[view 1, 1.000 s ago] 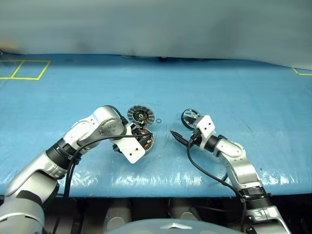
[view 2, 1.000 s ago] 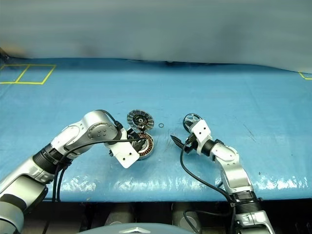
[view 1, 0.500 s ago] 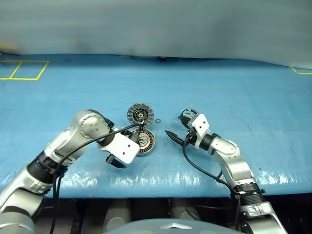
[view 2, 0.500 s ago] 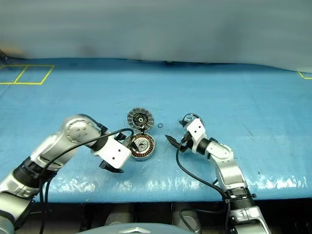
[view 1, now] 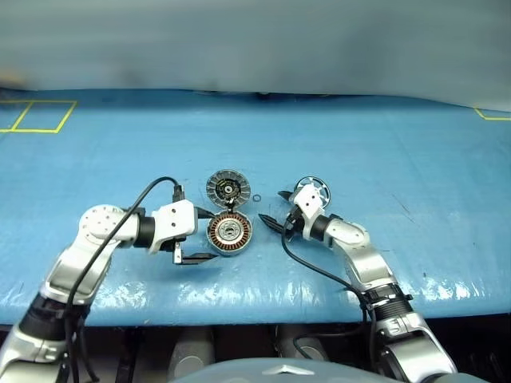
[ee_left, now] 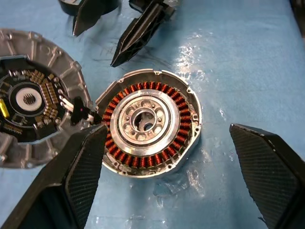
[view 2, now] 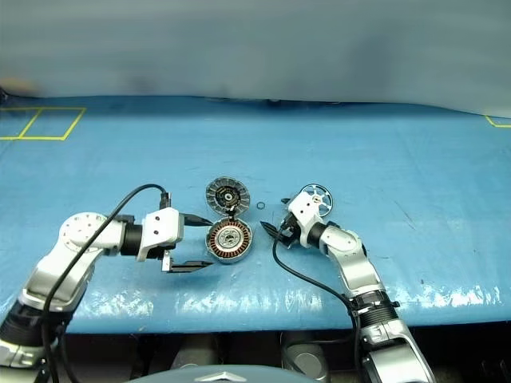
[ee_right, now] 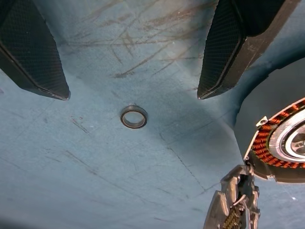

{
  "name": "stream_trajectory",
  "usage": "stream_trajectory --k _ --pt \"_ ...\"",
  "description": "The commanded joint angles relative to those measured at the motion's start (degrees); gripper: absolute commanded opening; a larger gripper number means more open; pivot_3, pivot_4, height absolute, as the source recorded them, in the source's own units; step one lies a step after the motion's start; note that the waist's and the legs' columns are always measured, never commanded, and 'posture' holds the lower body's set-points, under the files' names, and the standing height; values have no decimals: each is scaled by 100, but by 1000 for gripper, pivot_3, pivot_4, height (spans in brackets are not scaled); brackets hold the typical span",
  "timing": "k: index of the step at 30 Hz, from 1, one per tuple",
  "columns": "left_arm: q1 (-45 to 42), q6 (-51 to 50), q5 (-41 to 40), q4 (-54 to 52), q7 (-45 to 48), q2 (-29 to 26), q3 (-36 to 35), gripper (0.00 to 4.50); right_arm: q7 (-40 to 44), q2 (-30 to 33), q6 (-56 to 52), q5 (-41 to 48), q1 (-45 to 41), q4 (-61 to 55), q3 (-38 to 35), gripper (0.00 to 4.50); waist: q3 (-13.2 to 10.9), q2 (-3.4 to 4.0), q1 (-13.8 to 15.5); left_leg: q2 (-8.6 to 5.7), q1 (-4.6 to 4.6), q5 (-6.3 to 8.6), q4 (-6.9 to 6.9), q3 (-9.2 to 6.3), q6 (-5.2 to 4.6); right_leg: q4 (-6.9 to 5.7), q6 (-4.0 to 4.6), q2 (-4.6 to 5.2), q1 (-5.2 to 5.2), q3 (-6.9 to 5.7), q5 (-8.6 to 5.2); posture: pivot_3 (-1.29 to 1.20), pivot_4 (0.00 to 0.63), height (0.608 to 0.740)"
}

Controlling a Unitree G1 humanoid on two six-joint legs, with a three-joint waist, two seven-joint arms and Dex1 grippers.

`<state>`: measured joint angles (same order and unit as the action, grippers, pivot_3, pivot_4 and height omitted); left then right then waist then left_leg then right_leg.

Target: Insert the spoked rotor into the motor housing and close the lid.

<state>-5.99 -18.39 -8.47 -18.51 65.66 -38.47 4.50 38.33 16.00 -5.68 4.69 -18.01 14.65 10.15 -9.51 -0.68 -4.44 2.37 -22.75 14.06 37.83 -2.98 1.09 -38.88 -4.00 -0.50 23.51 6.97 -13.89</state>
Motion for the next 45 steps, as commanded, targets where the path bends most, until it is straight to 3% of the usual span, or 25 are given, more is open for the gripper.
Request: stream_trajectory --k 1,13,22,28,34,45 --pt "358 21 -640 -208 -542 423 -551 4337 -71 -75 -98 -43 -179 9 20 4500 0 0 23 1 -1 0 0 -1 0 0 3 -1 1 -1 2 0 150 740" --pt "1310 1236 -845 595 -1351 1178 -819 4337 -374 -448 -244 -210 -601 717 72 4500 0 0 1 1 12 -1 3 5 3 2 -3 -2 -6 1 -2 0 150 740" --pt "1398 1633 -821 878 -1460 1219 -677 4337 -589 -737 -85 -392 -1109 1546 82 4500 1 -1 -43 2 14 -4 2 9 8 2 -1 -2 -6 4 1 0 150 740" --pt "1430 1733 -884 910 -1489 1217 -683 4389 -577 -761 -128 -451 -1175 1786 91 2577 1 0 -50 2 14 -4 2 9 8 3 0 -2 -6 4 0 0 150 740" --pt "1494 2102 -838 1014 -1578 1304 -660 4389 -514 -631 -304 -368 -773 1312 38 658 3 -1 -32 2 13 -4 -1 8 8 6 7 -1 -7 3 -4 0 150 740" --pt "1478 2661 -992 1316 -1466 1533 -543 4389 -220 -121 -493 27 306 -741 -153 647 4 0 -6 2 11 -4 -12 10 9 16 18 0 -1 5 -12 0 150 740"
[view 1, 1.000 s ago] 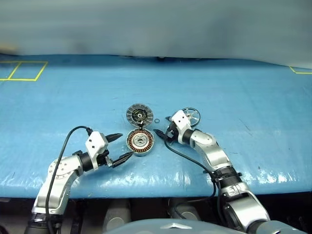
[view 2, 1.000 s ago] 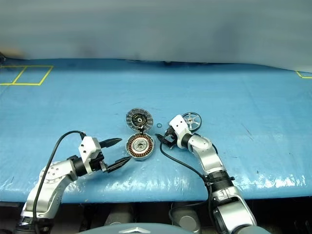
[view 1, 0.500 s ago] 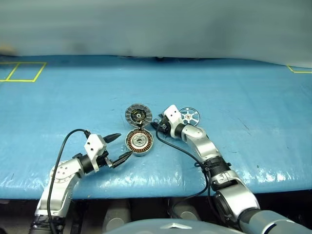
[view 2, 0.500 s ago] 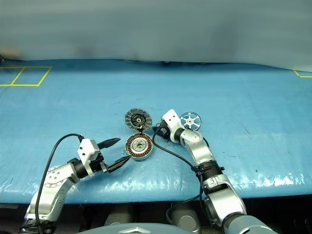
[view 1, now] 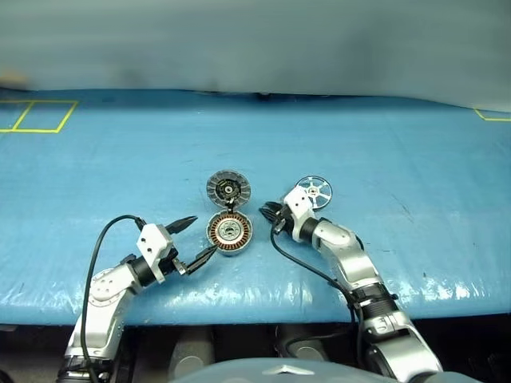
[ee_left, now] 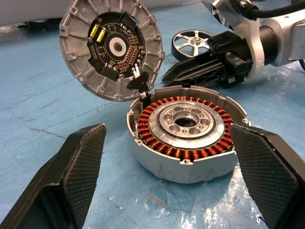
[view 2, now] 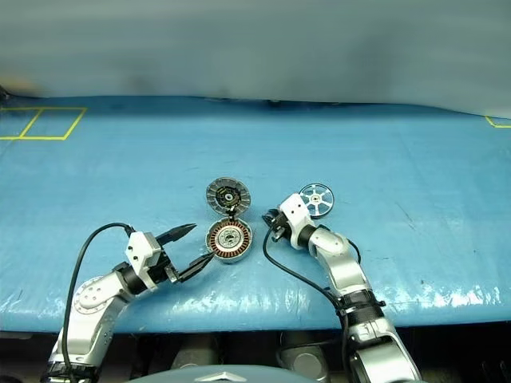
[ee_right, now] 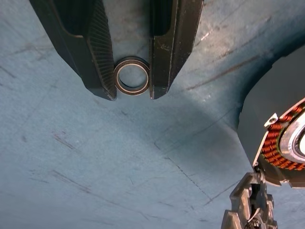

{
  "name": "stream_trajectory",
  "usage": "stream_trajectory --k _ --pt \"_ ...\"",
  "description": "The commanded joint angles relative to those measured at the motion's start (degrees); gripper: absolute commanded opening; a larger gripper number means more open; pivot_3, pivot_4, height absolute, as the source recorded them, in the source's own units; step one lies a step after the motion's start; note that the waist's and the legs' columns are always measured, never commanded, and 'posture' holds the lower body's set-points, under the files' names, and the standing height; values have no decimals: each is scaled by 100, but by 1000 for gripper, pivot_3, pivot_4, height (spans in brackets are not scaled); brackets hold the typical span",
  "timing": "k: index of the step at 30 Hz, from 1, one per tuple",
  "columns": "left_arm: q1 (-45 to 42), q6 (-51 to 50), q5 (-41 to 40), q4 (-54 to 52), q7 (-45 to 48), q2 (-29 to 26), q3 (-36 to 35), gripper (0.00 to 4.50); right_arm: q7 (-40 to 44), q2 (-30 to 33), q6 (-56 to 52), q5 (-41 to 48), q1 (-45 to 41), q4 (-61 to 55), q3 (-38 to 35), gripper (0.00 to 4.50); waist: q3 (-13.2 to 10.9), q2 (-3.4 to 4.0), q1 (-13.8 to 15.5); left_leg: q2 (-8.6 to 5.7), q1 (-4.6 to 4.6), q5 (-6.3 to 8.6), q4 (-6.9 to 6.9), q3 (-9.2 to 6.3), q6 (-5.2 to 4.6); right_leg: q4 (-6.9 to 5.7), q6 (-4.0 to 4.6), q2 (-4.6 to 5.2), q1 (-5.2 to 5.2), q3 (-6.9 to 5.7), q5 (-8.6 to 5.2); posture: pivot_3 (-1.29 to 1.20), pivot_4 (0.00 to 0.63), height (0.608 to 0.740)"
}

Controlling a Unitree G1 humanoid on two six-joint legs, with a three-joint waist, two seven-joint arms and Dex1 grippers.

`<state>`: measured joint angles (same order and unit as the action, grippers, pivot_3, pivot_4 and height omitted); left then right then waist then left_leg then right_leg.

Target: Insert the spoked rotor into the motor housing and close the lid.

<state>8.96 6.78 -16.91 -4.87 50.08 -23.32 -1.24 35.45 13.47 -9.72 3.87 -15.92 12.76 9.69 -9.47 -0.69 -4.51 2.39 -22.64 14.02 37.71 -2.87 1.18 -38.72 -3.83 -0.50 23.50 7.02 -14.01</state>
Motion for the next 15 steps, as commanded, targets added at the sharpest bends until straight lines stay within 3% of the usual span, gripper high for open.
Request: stream_trajectory --k 1,8,15 --pt "-27 196 -177 -25 134 32 34 4389 115 204 -144 140 166 -727 -110 647 0 -1 0 0 0 0 0 1 0 0 1 0 0 1 -1 0 150 740" --pt "-33 210 -530 43 633 -65 61 4389 646 561 -511 440 471 -1956 153 647 -2 -1 -10 3 -2 0 -9 3 0 1 10 -2 8 1 -7 0 150 740" --pt "37 479 -414 183 846 -149 66 4389 868 277 -714 488 320 -2256 791 647 -3 -3 -14 8 -1 0 -15 2 0 1 19 -6 11 -1 -12 0 150 740"
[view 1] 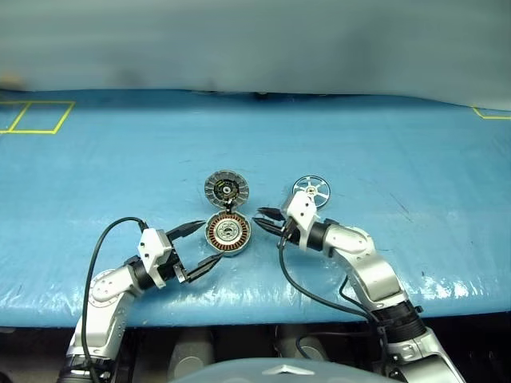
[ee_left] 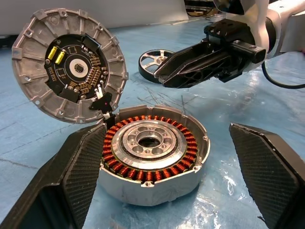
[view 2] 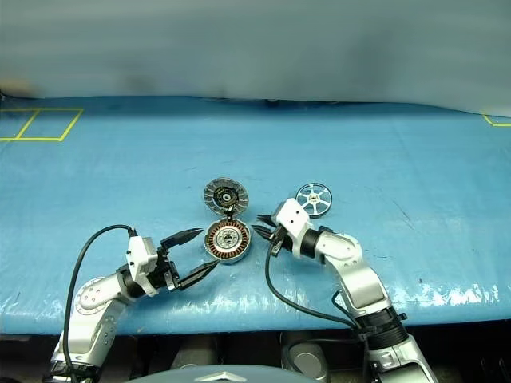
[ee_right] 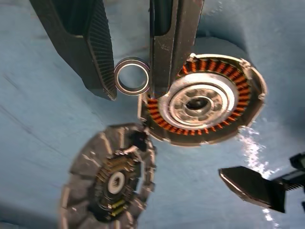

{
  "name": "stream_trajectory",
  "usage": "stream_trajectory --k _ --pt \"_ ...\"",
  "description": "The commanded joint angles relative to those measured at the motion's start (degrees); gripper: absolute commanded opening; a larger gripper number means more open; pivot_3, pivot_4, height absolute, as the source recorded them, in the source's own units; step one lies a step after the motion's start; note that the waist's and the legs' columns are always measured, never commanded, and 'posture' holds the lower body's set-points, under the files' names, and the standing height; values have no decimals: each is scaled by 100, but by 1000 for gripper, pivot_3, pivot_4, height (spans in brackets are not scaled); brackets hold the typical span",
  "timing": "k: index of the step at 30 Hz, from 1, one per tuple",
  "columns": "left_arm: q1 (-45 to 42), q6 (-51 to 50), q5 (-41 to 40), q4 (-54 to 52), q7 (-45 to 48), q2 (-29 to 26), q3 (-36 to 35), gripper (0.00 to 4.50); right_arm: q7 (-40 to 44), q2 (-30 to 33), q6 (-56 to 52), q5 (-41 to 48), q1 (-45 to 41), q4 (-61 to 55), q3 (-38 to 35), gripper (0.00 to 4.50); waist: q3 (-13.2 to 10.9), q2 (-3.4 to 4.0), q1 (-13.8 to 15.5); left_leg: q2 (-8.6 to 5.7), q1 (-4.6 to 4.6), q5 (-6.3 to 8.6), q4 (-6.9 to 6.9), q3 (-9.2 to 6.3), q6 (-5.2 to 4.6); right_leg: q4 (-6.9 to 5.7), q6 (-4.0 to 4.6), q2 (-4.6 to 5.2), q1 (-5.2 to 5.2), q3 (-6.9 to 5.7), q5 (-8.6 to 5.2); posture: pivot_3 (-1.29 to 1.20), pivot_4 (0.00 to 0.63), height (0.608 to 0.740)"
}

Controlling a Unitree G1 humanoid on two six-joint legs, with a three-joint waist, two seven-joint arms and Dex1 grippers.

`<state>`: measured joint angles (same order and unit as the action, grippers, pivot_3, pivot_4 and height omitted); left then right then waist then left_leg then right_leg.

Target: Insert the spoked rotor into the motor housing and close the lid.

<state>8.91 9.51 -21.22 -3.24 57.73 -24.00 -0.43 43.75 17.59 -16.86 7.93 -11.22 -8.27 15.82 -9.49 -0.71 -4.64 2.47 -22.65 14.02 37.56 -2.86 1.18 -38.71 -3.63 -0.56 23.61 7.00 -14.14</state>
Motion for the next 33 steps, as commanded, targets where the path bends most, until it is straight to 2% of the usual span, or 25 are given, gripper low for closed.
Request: stream_trajectory --k 1,6,14,33 --pt "48 240 34 44 86 -88 -12 4389 29 -183 16 54 -188 -88 234 647 0 0 -1 0 -1 0 0 1 0 0 0 1 1 0 0 0 150 740" --pt "102 378 72 121 39 -82 -22 4389 -36 -424 195 -162 -440 476 525 647 -1 -1 15 -1 -2 0 0 2 1 3 0 3 1 0 0 0 150 740" --pt "188 420 84 107 -83 -67 -17 4389 14 -537 331 -221 -595 865 597 647 -1 -1 18 0 -6 0 -8 2 1 7 2 3 8 -1 -1 0 150 740" --pt "233 491 188 227 -197 -45 58 4389 111 -639 325 -251 -563 867 743 647 -1 -1 13 1 -6 0 -16 2 1 8 6 2 12 -2 -4 0 150 740"
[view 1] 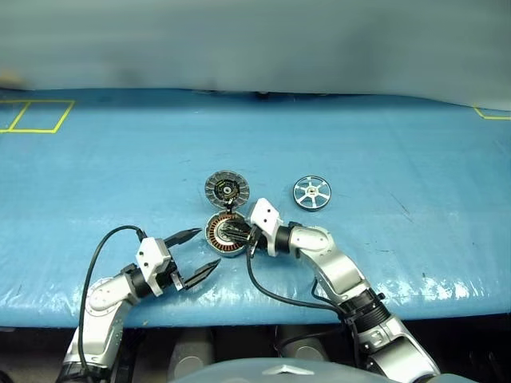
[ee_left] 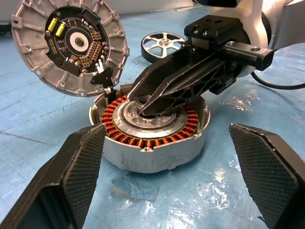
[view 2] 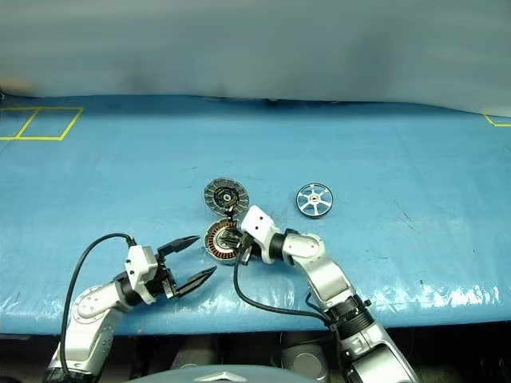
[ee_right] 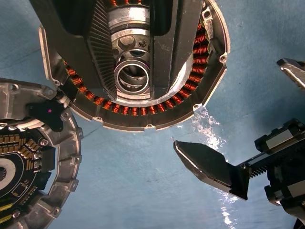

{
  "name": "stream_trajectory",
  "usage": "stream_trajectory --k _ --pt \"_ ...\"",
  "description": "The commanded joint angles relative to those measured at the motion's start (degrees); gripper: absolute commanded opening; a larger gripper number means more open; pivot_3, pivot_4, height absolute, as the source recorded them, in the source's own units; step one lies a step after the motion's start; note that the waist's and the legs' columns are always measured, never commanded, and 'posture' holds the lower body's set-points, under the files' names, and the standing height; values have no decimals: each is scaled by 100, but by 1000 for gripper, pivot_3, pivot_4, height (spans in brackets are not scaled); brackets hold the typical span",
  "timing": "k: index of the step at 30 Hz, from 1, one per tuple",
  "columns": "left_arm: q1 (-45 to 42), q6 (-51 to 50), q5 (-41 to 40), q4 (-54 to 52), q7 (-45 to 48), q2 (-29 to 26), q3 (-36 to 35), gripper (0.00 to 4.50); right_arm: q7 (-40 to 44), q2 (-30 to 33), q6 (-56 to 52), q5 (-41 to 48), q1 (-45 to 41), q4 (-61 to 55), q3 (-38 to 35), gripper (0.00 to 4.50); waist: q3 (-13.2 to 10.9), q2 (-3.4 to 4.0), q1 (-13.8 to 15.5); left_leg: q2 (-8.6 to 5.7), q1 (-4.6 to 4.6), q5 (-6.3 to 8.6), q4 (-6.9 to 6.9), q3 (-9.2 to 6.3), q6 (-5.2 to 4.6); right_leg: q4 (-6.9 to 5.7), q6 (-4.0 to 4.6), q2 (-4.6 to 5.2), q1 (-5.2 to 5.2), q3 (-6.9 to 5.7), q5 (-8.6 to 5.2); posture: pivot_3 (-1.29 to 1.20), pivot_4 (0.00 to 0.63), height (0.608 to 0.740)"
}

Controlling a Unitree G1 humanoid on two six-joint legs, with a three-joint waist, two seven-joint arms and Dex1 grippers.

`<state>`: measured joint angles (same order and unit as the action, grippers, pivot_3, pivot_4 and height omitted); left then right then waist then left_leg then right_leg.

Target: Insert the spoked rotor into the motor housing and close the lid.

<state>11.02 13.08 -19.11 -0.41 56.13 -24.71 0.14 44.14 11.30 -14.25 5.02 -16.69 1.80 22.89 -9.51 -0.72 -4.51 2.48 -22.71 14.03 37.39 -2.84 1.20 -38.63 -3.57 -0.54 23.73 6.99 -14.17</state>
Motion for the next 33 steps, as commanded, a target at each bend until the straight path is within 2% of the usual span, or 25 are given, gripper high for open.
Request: stream_trajectory --k 1,27,28,33 --pt "24 139 -20 -46 -38 26 -1 4389 82 0 58 35 -12 -140 49 647 0 0 1 0 0 0 -1 0 0 0 0 0 0 0 0 0 150 740" --pt "51 192 1 40 -35 7 -13 4389 43 87 69 -33 -1 -84 36 647 0 0 1 0 2 0 -10 0 1 6 1 0 0 0 -1 0 150 740" --pt "56 199 5 45 -39 9 -12 4389 49 94 70 -36 1 -89 41 1381 0 0 1 0 2 0 -10 0 1 6 2 0 0 0 -1 0 150 740" --pt "77 230 14 72 -55 18 1 4389 76 97 200 -52 19 -116 82 3019 0 0 2 0 1 0 -11 0 1 10 1 1 0 0 -1 0 150 740"
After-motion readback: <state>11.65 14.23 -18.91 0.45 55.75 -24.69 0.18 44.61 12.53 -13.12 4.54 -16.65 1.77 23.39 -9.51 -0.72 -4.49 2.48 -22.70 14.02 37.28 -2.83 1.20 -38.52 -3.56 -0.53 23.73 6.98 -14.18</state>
